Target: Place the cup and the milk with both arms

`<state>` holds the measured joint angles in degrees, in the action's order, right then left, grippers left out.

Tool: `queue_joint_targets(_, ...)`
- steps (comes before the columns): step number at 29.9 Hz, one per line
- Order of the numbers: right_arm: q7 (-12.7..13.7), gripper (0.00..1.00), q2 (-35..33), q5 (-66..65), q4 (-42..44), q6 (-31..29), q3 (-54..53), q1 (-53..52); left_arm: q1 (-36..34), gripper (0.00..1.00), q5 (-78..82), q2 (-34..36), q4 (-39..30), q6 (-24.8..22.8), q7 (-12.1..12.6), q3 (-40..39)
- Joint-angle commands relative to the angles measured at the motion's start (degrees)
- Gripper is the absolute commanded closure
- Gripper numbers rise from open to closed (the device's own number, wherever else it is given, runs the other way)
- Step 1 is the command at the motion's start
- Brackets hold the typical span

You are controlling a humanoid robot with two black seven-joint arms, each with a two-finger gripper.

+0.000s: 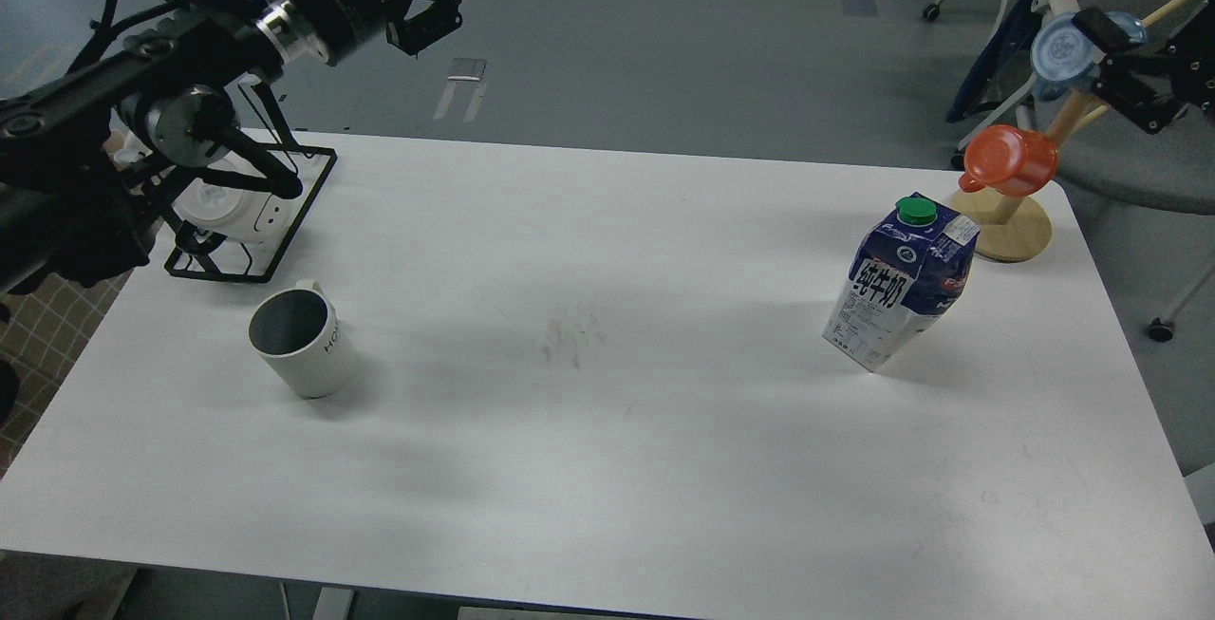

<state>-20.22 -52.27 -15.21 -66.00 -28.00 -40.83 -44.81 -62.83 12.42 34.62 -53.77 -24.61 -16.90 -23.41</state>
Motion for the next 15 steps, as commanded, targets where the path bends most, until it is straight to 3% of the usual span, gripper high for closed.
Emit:
queue_joint_targets(1, 0.0, 0.0, 0.94, 0.0, 0.52, 0.0, 0.93, -1.07, 0.17, 0.01, -0.64, -0.35, -0.11, -0.26, -0.58, -0.93)
queue_joint_targets(15, 0.18, 0.0, 2.08, 0.0, 2.63, 0.0, 1.02, -0.81, 2.28, 0.01, -1.26, 2.28, 0.07, -3.39, 0.73, -3.04)
